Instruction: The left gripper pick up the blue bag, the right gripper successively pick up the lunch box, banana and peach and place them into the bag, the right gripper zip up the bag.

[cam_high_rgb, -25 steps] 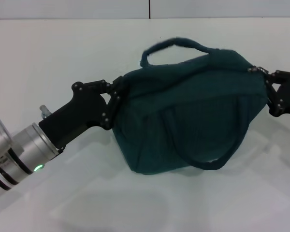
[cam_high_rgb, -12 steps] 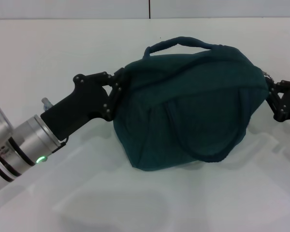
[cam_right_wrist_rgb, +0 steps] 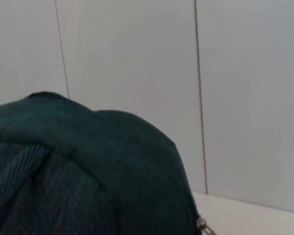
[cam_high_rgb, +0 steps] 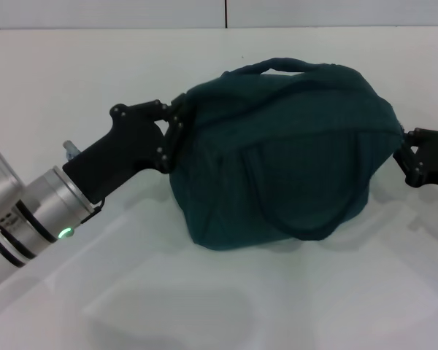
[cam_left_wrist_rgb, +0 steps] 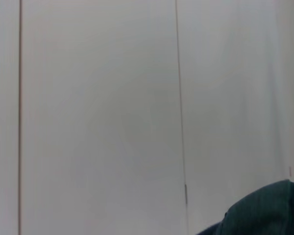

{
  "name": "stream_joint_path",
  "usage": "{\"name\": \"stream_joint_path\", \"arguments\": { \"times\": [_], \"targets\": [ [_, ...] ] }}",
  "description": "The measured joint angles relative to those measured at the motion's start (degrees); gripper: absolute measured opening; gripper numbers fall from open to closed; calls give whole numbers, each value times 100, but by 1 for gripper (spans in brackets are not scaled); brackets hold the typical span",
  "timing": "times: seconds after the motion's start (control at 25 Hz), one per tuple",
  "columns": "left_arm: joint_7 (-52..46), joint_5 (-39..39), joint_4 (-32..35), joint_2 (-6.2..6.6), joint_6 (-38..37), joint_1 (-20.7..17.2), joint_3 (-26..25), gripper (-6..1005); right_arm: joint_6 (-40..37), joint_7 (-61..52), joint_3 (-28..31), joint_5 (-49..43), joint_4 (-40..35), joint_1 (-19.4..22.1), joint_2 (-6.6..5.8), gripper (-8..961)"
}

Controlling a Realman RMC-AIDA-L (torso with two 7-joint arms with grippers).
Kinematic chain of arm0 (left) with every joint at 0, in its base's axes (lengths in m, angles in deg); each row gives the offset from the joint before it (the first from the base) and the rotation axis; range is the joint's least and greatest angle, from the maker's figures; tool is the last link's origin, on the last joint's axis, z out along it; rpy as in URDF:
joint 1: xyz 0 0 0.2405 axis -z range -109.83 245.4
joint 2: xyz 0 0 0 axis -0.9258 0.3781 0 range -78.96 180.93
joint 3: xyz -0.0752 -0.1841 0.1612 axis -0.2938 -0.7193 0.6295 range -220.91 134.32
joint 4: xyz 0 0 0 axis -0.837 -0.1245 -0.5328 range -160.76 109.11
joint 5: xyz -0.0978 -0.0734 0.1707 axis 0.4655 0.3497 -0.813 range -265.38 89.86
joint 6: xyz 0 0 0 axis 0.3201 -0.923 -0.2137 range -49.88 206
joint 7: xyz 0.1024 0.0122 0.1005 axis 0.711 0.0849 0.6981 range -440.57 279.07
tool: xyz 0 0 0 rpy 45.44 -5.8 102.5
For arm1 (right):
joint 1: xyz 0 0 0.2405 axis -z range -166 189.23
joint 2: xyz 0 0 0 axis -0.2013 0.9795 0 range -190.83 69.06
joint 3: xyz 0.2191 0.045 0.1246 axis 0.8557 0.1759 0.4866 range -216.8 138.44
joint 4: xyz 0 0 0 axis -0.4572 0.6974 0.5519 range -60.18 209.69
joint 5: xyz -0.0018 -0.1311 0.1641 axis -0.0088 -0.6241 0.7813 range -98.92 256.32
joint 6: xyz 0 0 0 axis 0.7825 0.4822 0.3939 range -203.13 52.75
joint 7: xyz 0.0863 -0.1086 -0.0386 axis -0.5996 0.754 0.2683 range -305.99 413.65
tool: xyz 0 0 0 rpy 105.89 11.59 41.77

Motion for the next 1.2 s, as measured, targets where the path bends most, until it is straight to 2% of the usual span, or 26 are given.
{"name": "stream_joint_path", "arguments": {
  "times": [0.36,0.72,0.96,1.2],
  "targets": [
    [133,455,-54,-46,-43,-44,8,64,-138,-327,11,264,-49,41,-30,175],
    [144,465,-79,-45,-11,-57,21,376,-677,-369,-15,231,-92,218,-115,363],
    [134,430,-79,-41,-22,-100,38,570,-651,-848,-38,-224,-103,165,-232,565],
    [130,437,-79,-38,-77,-171,37,733,-804,-836,-4,-270,-278,256,-206,637]
  ]
}}
